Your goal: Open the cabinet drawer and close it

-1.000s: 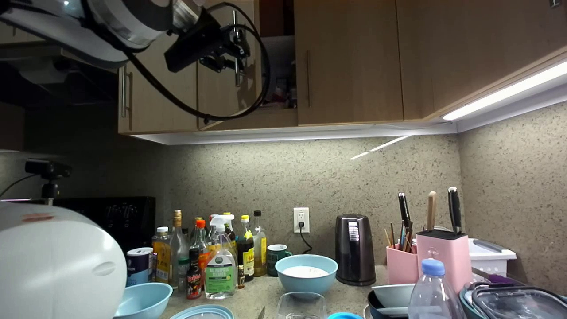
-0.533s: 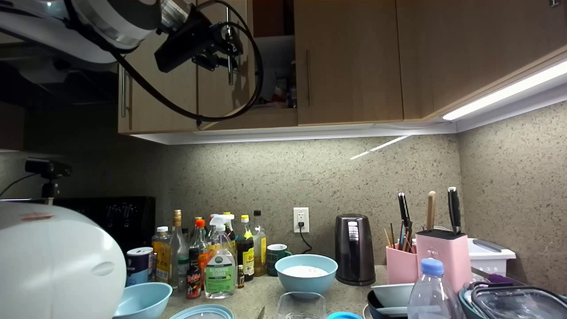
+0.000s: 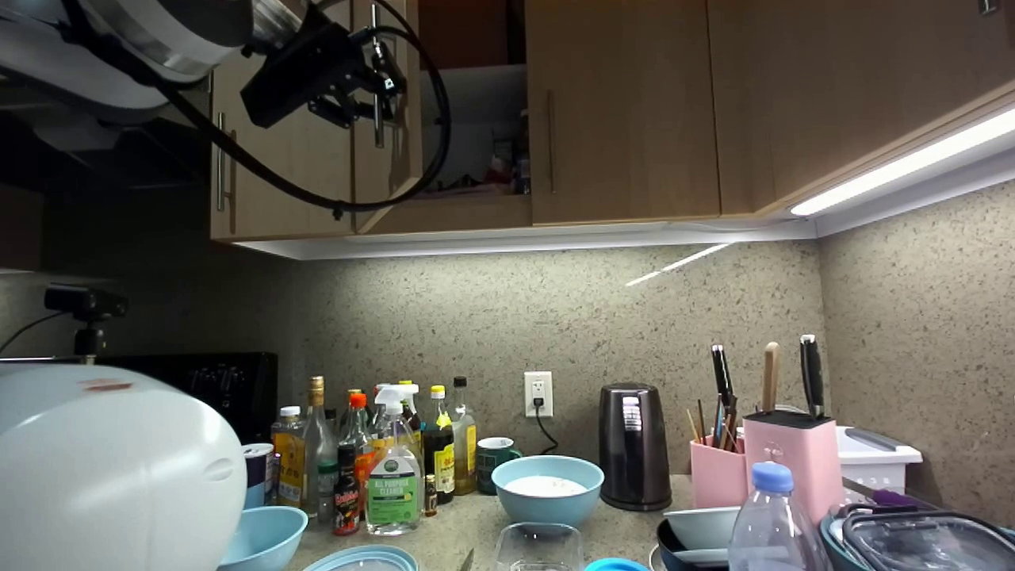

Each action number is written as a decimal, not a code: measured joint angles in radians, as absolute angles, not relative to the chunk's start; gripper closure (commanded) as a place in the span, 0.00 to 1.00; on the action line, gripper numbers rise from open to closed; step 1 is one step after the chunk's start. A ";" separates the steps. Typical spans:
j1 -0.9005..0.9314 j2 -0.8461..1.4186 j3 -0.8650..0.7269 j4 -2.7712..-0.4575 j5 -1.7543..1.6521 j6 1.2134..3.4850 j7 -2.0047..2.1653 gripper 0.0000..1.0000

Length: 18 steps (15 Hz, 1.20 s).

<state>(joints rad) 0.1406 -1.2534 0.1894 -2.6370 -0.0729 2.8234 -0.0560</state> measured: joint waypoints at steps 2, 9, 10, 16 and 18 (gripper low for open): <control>0.158 -1.276 0.190 -2.646 -0.073 2.817 -0.057 0.96; 0.160 -1.285 0.187 -2.650 -0.073 2.817 -0.056 0.90; 0.160 -1.285 0.187 -2.650 -0.073 2.817 -0.056 0.90; 0.160 -1.284 0.186 -2.651 -0.073 2.817 -0.055 0.68; 0.161 -1.284 0.186 -2.651 -0.073 2.817 -0.055 0.85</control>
